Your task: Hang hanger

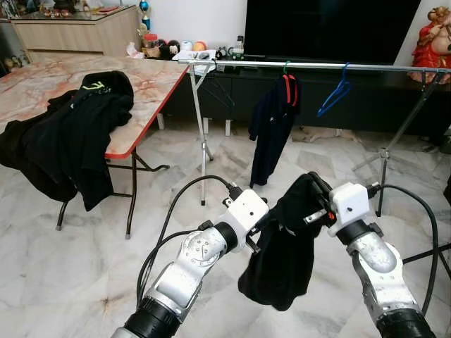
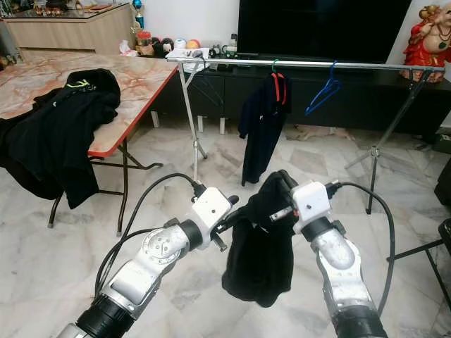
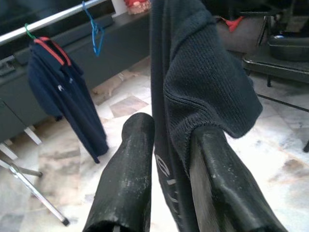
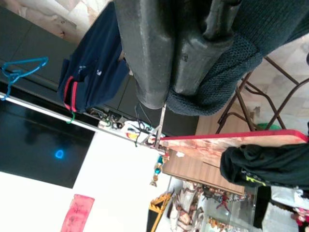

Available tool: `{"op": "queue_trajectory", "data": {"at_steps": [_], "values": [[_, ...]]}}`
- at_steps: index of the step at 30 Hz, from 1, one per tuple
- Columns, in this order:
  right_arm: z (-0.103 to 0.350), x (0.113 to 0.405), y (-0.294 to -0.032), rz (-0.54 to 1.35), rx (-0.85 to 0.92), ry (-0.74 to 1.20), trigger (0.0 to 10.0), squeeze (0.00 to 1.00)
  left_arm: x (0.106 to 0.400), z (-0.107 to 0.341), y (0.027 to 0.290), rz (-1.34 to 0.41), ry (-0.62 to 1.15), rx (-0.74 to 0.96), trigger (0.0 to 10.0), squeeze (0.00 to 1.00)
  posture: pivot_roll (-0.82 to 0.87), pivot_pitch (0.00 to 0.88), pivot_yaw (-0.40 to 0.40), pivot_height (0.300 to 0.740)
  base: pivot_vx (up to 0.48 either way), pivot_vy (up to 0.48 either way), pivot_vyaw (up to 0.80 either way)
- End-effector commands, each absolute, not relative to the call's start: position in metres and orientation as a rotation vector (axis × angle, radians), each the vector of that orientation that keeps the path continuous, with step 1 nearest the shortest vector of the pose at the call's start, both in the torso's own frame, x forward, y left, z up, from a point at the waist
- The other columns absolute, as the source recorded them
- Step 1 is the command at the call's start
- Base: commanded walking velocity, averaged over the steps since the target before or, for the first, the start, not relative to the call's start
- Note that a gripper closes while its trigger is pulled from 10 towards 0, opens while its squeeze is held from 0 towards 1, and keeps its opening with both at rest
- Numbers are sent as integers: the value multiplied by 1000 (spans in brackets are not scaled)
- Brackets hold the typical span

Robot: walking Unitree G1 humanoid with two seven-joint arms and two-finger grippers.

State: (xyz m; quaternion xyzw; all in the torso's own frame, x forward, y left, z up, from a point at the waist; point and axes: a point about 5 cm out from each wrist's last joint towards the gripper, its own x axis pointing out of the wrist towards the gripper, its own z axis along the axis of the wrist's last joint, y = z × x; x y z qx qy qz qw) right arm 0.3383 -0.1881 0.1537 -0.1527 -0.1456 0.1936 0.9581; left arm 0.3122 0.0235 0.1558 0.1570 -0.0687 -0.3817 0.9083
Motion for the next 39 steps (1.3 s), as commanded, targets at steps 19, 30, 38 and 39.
{"op": "queue_trajectory", "data": {"at_steps": [19,30,38,39], "values": [[186,346,-176,429,-234,-352,0,0,321,155,29,-648,-177,428,10000,0,50,9,-32,740,0,0,0],[182,350,-164,414,-208,-301,0,0,318,165,25,-647,-237,389,10000,0,52,12,-35,740,0,0,0],[175,354,-165,331,-155,-249,0,0,315,166,22,-672,-256,377,10000,0,54,12,-36,740,0,0,0],[176,354,-165,328,-146,-249,0,0,315,166,22,-677,-257,378,10000,0,54,12,-36,740,0,0,0]]}}
